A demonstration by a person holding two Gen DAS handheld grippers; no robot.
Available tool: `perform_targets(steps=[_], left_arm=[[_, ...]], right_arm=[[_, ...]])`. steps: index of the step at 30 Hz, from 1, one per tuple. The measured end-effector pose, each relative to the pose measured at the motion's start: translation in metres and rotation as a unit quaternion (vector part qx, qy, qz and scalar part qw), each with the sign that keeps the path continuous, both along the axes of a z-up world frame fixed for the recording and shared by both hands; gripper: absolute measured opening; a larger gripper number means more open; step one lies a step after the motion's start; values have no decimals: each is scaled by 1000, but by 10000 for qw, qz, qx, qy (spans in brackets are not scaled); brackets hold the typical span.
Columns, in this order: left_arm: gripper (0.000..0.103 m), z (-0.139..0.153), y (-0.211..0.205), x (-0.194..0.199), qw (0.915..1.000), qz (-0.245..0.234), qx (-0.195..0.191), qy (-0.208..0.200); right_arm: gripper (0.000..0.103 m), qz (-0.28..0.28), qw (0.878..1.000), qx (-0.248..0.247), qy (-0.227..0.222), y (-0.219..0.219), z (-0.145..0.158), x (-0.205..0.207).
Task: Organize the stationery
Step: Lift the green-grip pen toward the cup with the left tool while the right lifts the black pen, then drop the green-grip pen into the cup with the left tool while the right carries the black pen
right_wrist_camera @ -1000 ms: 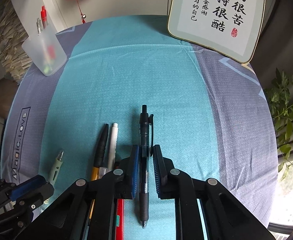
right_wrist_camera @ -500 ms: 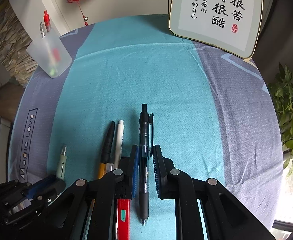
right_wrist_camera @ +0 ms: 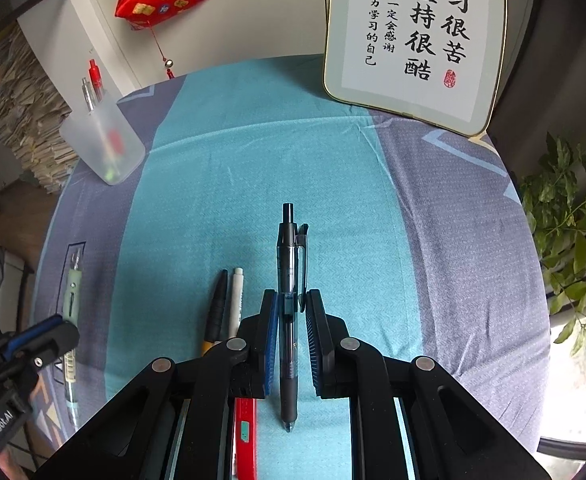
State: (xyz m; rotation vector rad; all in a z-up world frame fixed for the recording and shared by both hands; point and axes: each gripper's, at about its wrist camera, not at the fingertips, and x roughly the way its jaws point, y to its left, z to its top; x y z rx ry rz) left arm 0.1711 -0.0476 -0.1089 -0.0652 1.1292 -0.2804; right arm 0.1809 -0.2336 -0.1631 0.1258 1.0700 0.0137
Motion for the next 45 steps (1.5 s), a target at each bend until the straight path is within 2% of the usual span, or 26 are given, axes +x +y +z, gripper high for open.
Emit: perform_targets(steps=[14, 18, 23, 31, 33, 36, 40, 42, 45], left_arm=[[8, 60, 37, 28, 9934, 532, -323, -966], [8, 72, 45, 46, 9918, 583, -483, -1031], [8, 81, 47, 70, 9905, 592, -446, -1162], [8, 73, 48, 113, 9869, 883, -493, -1257], [8, 73, 49, 123, 9833, 973, -527, -1445], [8, 68, 49, 138, 9784, 1187, -324, -1662], [8, 57, 50, 149, 9711, 1209, -421, -2015], [8, 49, 48, 156, 9711, 1160, -454, -2034], [8, 36, 41, 160, 9730, 1087, -300, -2013]], right_arm=[[15, -9, 9998, 83, -204, 1, 13, -6], [15, -19, 9996, 101, -278, -3, 17, -8], [15, -30, 9992, 194, -351, -7, 21, -9], [15, -73, 9982, 356, -473, -15, 25, 1], [15, -78, 9979, 393, -507, -17, 26, 4], [15, -95, 9979, 390, -509, -20, 25, 10], [15, -50, 9974, 448, -564, -21, 25, 19], [15, -37, 9971, 432, -627, -20, 26, 23], [15, -43, 9966, 424, -702, -19, 26, 27]])
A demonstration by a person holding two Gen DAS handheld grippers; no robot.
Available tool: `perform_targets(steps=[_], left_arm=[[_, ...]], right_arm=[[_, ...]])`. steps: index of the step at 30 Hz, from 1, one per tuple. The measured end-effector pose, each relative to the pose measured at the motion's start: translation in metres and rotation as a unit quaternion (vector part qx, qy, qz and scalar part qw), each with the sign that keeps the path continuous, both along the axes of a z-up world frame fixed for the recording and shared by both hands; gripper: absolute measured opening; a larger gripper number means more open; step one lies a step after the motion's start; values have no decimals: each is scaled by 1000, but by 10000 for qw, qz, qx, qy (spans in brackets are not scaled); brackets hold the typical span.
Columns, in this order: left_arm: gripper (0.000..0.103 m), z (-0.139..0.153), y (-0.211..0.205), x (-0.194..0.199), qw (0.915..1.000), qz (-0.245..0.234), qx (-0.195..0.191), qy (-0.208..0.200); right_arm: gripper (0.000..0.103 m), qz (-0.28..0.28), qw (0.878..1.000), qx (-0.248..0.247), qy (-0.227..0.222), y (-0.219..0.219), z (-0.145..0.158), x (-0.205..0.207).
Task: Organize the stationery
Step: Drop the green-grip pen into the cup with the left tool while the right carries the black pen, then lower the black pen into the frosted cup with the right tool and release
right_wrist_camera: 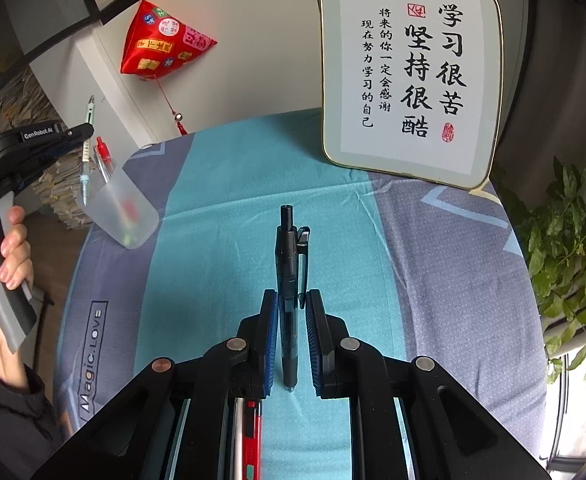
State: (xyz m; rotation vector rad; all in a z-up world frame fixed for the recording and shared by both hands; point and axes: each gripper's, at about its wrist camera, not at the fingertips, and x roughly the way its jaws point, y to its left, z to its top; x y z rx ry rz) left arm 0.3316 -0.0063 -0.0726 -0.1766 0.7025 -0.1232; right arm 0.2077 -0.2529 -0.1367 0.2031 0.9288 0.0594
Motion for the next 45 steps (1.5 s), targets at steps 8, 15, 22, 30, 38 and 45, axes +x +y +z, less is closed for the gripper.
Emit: perform_targets(steps=[8, 15, 22, 30, 38, 45], left_arm=[[8, -9, -1, 3, 9995, 160, 153, -205], [8, -2, 0, 3, 9981, 302, 76, -539], [8, -23, -2, -4, 9960, 458, 220, -730], [17, -22, 2, -11, 9977, 397, 194, -512], [67, -8, 11, -39, 9986, 283, 160, -409], [73, 1, 30, -69, 9989, 337, -145, -299]], right_arm=[[15, 127, 9999, 95, 15, 6, -5, 3], [15, 106, 9998, 185, -29, 1, 0, -1], [15, 111, 9997, 227, -77, 0, 2, -5], [15, 99, 9995, 307, -65, 2, 3, -5], [15, 261, 9990, 301, -212, 22, 17, 5], [15, 496, 9974, 261, -447, 49, 36, 16]])
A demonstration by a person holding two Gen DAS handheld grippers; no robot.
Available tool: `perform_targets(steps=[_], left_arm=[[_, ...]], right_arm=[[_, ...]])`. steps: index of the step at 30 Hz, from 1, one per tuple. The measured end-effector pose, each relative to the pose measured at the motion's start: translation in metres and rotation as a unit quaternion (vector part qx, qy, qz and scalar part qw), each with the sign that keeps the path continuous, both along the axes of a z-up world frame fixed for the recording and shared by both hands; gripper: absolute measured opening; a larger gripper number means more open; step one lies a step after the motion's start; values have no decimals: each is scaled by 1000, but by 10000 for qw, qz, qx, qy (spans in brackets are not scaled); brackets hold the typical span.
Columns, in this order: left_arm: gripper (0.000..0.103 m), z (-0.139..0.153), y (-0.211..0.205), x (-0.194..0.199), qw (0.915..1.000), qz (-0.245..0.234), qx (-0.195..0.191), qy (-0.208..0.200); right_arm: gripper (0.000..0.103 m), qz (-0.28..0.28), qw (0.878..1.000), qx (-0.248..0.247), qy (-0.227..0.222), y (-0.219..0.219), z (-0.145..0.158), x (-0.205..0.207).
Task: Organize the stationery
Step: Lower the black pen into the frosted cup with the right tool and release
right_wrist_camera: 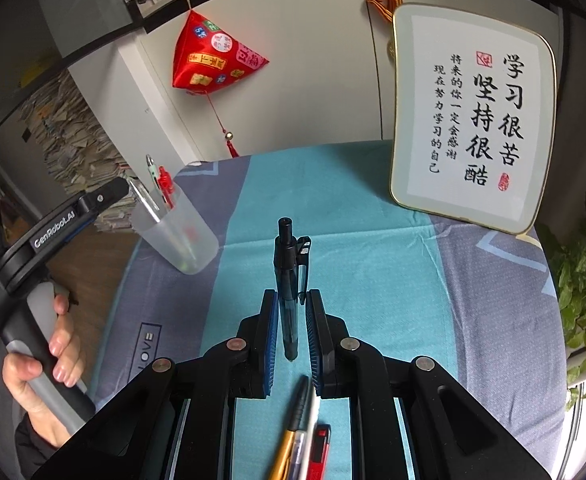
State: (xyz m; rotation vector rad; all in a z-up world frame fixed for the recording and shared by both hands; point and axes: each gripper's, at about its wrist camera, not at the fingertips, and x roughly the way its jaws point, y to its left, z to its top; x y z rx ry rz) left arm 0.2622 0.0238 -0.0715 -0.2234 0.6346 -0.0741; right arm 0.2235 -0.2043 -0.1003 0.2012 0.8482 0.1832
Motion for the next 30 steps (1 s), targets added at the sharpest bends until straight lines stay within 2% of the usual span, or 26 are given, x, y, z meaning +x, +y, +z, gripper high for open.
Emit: perform_targets(steps=[5, 11, 14, 17, 21, 26, 30], left_arm=[[73, -1, 9, -17, 9999, 46, 84, 133], [75, -20, 18, -35, 9994, 50, -66, 324], [75, -30, 18, -36, 9987, 5, -62, 515], [75, -37, 24, -42, 9983, 52, -64, 570], [75, -44, 30, -44, 9978, 66, -79, 651], [75, -51, 35, -40, 9967, 7, -213, 777], [75, -54, 30, -39, 9962, -99, -173, 846]], right_arm=[[15, 138, 9996, 27, -239, 19, 20, 11], [15, 474, 9941, 122, -966, 52, 50, 19], [15, 734, 9904, 225, -1146, 72, 56, 30], [15, 812, 9873, 85, -1363, 90, 59, 40], [15, 864, 9851, 136, -1478, 106, 58, 51], [15, 852, 9827, -167, -1633, 124, 55, 56], [15, 855, 9854, -246, -1451, 128, 44, 63]])
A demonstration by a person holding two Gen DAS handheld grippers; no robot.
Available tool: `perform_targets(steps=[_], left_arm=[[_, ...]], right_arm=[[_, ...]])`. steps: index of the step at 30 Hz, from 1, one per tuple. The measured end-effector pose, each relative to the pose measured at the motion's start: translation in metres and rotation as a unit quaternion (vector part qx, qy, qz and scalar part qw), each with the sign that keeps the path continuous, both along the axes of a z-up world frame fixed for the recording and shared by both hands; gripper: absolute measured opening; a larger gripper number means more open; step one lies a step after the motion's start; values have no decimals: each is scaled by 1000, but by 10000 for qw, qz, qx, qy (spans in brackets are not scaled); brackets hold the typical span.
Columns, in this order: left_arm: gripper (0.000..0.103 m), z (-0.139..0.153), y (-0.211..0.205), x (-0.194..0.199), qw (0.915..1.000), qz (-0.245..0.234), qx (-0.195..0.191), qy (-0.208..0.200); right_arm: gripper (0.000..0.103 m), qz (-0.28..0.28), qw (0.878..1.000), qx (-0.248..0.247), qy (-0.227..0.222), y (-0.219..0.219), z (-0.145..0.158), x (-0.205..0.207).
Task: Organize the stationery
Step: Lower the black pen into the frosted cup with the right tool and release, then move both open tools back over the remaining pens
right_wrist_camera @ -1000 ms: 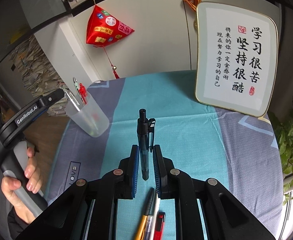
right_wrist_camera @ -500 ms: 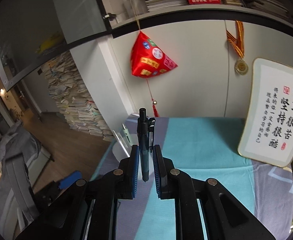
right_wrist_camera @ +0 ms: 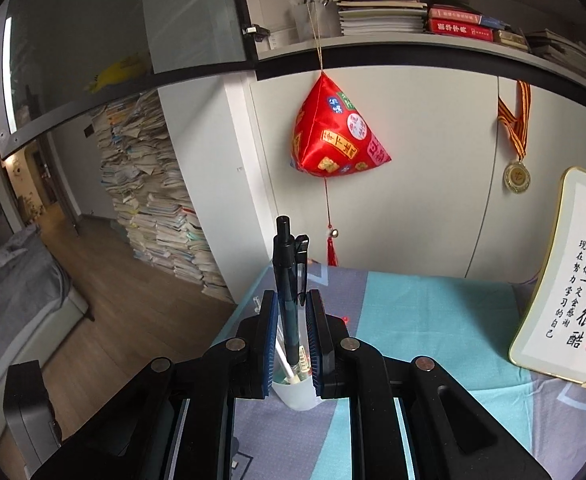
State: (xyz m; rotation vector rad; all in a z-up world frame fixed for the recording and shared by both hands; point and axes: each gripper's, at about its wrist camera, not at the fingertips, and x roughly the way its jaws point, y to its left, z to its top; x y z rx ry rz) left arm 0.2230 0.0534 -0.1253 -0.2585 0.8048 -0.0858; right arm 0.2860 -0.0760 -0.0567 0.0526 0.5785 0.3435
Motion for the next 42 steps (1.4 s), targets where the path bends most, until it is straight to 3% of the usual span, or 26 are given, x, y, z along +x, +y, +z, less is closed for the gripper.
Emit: perform_targets(steps=[2, 4, 11, 15, 19, 25, 31, 42], left_arm=[[75, 1, -3, -1, 10000, -55, 67, -20], [75, 0, -4, -4, 9999, -77, 133, -40], [75, 1, -8, -9, 9998, -158, 85, 48], [76, 2, -17, -15, 9995, -262, 7, 186], [76, -1, -35, -19, 9975, -485, -95, 509], [76, -6, -65, -34, 9942, -800, -180, 697], [76, -13, -91, -47, 9902, -1040, 20, 930], [76, -30, -113, -64, 9858, -1192, 272, 1152]], right_arm=[[37, -102, 9997, -226, 45, 1, -6, 1], [45, -189, 9993, -304, -63, -2, -8, -5], [45, -296, 9995, -38, 121, -42, 0, -35], [46, -536, 9951, -374, 743, -74, -11, -52], [46, -801, 9845, -365, 1520, -117, -34, -65], [46, -1064, 9724, -439, 2031, -157, -71, -92], [46, -1061, 9673, -223, 2294, -172, -96, -116], [46, -717, 9623, -19, 2623, -160, -126, -133]])
